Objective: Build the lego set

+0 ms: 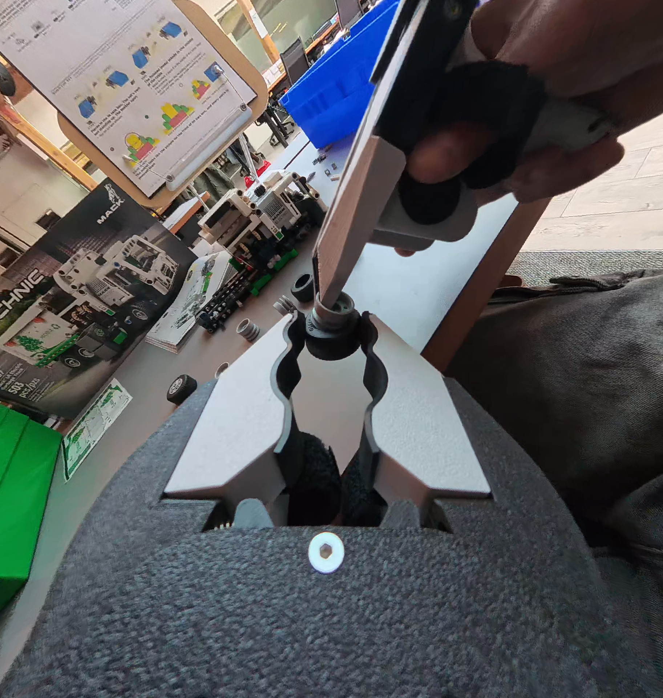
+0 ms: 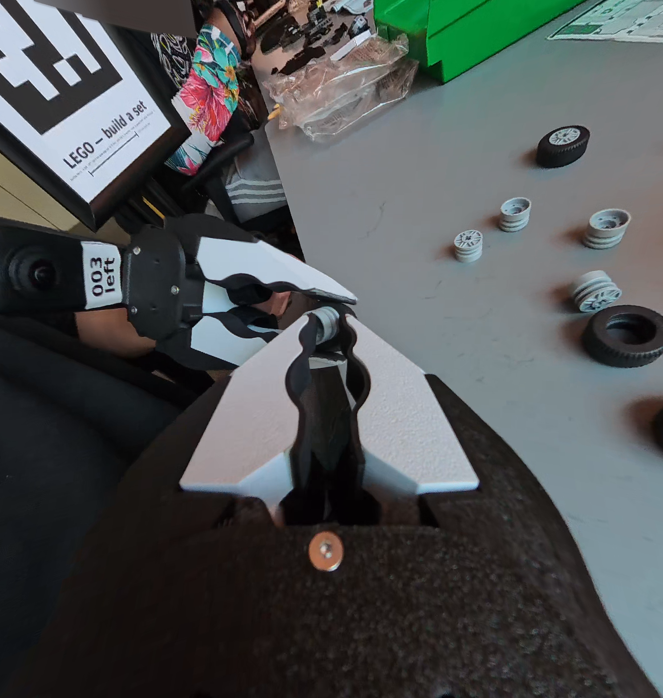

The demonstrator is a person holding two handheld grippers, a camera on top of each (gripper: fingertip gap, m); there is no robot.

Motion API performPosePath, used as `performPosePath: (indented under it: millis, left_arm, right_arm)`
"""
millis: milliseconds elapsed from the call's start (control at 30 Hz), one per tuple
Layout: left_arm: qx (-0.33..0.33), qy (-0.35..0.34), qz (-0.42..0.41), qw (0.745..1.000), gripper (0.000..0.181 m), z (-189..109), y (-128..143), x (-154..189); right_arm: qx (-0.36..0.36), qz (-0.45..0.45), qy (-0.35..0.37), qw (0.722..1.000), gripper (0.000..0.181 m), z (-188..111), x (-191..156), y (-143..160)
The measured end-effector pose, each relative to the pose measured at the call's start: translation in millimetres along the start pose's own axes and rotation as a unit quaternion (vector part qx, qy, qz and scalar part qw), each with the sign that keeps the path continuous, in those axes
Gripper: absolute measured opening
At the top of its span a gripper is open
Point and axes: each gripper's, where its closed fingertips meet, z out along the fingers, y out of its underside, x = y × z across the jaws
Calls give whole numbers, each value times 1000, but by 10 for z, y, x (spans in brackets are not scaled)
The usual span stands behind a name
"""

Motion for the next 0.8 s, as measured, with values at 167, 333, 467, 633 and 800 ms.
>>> performPosePath:
  millis: [167, 333, 467, 633, 800]
  left_arm:
    - [9, -7, 34, 999, 29, -41, -31, -6]
    - [13, -3, 22, 1000, 29, -46, -42, 1]
    - [-2, 26, -21, 999, 29, 19, 20, 50]
    - [-10, 79, -63, 995, 29, 69, 112, 149]
    - [-14, 77, -46, 996, 29, 59, 119, 157]
  right_arm:
    - [14, 68, -72, 995, 11, -1, -33, -6]
    - [10, 91, -97, 991, 10, -16, -39, 7]
    - [5, -33, -7, 999, 5, -33, 56, 41]
    - [-44, -268, 130, 954, 13, -25, 180, 126]
    - [-58, -310, 124, 941, 4, -3, 125, 153]
